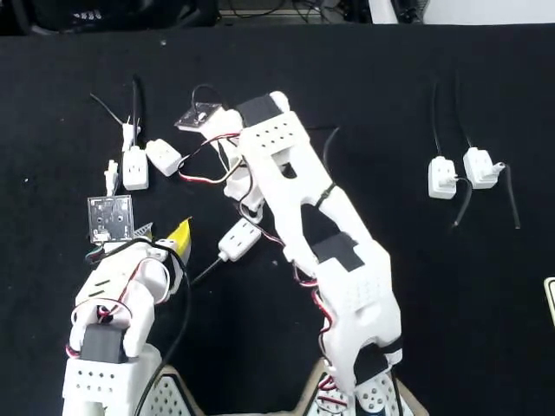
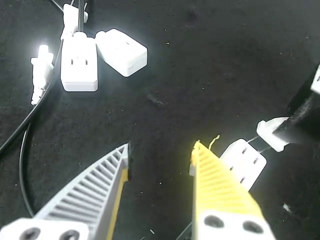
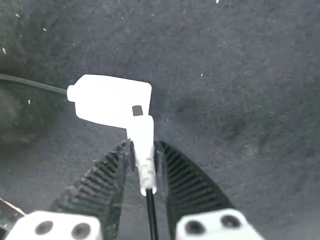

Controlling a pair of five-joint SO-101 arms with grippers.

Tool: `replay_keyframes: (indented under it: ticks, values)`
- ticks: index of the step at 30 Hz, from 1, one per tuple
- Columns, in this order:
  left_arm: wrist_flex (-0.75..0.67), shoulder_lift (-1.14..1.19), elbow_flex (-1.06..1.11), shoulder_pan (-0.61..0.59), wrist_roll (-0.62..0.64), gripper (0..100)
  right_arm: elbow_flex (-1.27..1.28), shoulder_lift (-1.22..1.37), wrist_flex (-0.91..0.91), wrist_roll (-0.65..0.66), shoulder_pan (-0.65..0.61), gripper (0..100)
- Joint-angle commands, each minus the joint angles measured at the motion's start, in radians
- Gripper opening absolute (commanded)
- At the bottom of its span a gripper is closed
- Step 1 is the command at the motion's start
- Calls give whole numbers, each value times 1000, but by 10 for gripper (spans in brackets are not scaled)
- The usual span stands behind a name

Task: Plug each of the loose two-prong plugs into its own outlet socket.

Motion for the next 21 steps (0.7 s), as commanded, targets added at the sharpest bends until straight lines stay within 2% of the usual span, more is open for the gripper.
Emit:
replay_keyframes:
  ticks: [1,8,21]
  values:
    - [-18,-11,-12,-8,-6,202,2,-13,25,8,-9,10]
    - [-18,-11,-12,-8,-6,202,90,-13,-63,8,-9,10]
    - [-18,-11,-12,-8,-6,202,90,-12,-68,8,-9,10]
